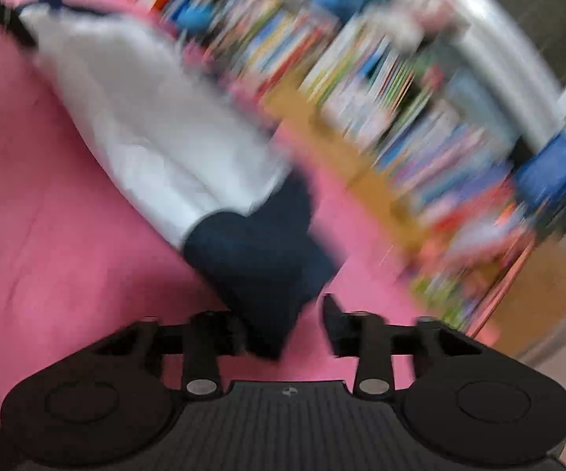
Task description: Fold clothes
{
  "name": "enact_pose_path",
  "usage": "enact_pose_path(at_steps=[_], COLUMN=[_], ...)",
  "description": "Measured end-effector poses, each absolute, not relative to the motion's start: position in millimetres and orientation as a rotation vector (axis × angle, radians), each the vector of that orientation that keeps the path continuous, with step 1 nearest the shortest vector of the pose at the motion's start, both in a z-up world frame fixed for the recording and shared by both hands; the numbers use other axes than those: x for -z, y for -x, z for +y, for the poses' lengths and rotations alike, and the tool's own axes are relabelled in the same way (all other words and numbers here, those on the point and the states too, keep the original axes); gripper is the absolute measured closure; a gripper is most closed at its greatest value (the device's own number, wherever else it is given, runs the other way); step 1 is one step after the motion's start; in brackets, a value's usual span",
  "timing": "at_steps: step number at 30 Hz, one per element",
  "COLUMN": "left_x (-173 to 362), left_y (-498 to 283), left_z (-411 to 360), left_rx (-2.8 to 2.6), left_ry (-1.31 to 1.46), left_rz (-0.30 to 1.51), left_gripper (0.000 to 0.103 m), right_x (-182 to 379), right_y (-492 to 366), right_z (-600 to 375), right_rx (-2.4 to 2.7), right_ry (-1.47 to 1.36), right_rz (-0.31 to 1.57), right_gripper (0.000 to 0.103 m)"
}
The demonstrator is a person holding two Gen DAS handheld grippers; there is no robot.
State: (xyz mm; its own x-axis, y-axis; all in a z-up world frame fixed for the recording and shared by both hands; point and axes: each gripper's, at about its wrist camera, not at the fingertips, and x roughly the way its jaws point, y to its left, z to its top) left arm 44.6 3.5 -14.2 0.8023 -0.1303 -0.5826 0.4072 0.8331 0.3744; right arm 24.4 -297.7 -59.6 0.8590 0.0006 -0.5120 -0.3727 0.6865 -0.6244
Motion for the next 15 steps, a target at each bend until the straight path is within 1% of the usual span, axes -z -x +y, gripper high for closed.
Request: enact_pose_path(at_steps=[1, 2, 3, 4, 7, 8, 9, 10, 11, 12, 14, 15], left_x=[12, 8, 3, -2, -14, -14, -13, -11, -8, -3, 7, 13], left_y=[-43, -43, -44, -44, -54, -59, -65, -70, -77, -84, -91, -92], left_z=[20, 40, 60, 79, 124, 128, 125, 122, 115, 105, 91, 85], left_rx=[0.263, 0.236, 0.208, 0.184, 0.22, 0.222, 0.22, 0.215, 0.194, 0.18, 0.176, 0.174], left_ry=[-0.473, -0.397, -0.322, -0.243, 0.049, 0.102, 0.109, 0.111, 0.084, 0.049, -0.019, -0.052], left_rz=[0.591, 0.605, 0.618, 0.628, 0.624, 0.612, 0.605, 0.599, 0.601, 0.613, 0.633, 0.637], left_gripper=[0.05, 0.047, 0.042, 0.04, 0.04, 0.039, 0.039, 0.038, 0.038, 0.038, 0.039, 0.043], right_x=[64, 61, 53, 45, 18, 11, 4, 1, 1, 3, 16, 24], right_y=[-17, -12, -10, -8, -13, -19, -28, -37, -43, -52, -74, -81], right_z=[-305, -311, -321, -331, -360, -367, -373, -374, -370, -362, -338, -325], right_rx=[-0.208, -0.202, -0.222, -0.241, -0.285, -0.298, -0.318, -0.333, -0.327, -0.311, -0.251, -0.218], right_ry=[0.773, 0.734, 0.644, 0.553, 0.219, 0.107, 0.011, -0.058, -0.078, -0.053, 0.062, 0.112], right_rz=[0.501, 0.511, 0.524, 0.536, 0.523, 0.508, 0.488, 0.467, 0.455, 0.458, 0.533, 0.578], right_gripper=[0.048, 0.048, 0.042, 0.035, 0.023, 0.018, 0.007, 0.004, 0.004, 0.007, 0.023, 0.048])
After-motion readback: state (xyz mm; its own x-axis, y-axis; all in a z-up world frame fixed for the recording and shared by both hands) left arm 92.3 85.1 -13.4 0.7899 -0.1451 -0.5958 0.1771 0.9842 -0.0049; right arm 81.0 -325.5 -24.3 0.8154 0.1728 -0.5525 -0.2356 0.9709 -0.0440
